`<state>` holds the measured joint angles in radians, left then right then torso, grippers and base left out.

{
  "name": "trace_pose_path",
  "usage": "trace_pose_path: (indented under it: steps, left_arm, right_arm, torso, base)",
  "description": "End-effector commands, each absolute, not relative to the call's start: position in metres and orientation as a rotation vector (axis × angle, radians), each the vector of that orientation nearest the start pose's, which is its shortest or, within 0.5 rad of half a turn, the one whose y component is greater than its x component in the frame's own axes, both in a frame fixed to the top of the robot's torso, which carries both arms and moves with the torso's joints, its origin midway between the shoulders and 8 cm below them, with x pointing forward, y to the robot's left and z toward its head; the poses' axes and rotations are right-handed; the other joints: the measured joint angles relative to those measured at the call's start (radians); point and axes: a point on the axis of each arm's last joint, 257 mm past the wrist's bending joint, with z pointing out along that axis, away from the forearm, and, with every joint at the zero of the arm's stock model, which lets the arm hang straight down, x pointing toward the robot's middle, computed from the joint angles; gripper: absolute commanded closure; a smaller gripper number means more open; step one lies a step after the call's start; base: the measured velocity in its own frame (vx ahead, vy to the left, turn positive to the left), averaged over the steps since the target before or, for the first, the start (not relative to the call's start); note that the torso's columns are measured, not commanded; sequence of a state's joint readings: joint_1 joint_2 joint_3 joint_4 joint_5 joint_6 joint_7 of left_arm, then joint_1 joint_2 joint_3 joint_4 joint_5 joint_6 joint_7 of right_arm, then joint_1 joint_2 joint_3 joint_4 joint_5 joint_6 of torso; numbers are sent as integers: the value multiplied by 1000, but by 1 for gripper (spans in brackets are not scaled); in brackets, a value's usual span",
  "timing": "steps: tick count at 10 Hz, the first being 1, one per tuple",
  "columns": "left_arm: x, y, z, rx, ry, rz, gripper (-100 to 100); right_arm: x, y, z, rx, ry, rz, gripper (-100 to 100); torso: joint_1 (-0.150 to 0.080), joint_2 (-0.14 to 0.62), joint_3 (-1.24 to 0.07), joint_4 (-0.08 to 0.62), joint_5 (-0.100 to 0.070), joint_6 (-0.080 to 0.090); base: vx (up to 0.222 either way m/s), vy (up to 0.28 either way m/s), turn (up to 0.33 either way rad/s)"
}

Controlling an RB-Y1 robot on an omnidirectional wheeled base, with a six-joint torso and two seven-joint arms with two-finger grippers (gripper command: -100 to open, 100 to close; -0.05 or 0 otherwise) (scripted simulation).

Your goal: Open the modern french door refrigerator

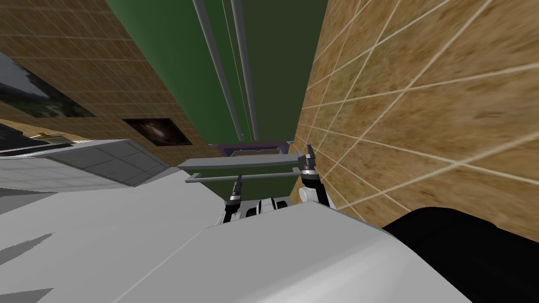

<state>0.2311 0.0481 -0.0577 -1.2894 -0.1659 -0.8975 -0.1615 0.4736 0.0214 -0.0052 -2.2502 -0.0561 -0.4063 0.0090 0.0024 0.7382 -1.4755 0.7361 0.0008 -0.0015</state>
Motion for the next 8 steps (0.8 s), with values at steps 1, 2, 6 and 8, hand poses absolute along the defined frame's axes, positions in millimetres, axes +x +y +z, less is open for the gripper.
trace_pose_path:
  steps: [1, 2, 6, 8]
  left_arm:
    - [410, 207, -256, -648, 1115, -1175, 100]
    - [426, 205, -241, -641, 1106, -1183, -100]
    - [447, 204, -225, -640, 1108, -1185, -100]
    - [460, 204, -214, -639, 1108, -1186, -100]
  right_arm:
    - [365, -290, 1, 786, 629, 1312, 0]
    - [365, -290, 1, 786, 629, 1312, 0]
    - [365, -290, 1, 786, 629, 1312, 0]
    - [365, -290, 1, 786, 629, 1312, 0]
  torso:
    - [1, 0, 1, -1, 1, 0]
    - [-1, -1, 0, 0, 0, 1]
    - [-2, -4, -3, 1, -1, 1]
    - [-3, 5, 2, 6, -2, 1]
  base:
    - [-205, 9, 26]
    - [-144, -3, 21]
    - [-32, -3, 3]
    - [-56, -7, 4]
